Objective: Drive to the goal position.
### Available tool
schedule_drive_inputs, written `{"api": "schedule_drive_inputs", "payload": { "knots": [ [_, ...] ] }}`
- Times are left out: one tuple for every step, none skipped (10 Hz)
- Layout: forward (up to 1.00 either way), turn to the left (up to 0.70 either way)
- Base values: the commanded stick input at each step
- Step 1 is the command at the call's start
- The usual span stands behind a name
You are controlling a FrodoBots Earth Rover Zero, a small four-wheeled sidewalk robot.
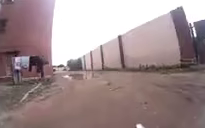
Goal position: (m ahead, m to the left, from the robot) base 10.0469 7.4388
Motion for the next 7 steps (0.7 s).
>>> {"api": "schedule_drive_inputs", "payload": {
  "knots": [
    [0.7, 0.22],
    [0.7, 0.29],
    [0.7, 0.35],
    [0.7, 0.35],
    [0.7, 0.35],
    [0.7, 0.35],
    [0.7, 0.35]
  ]
}}
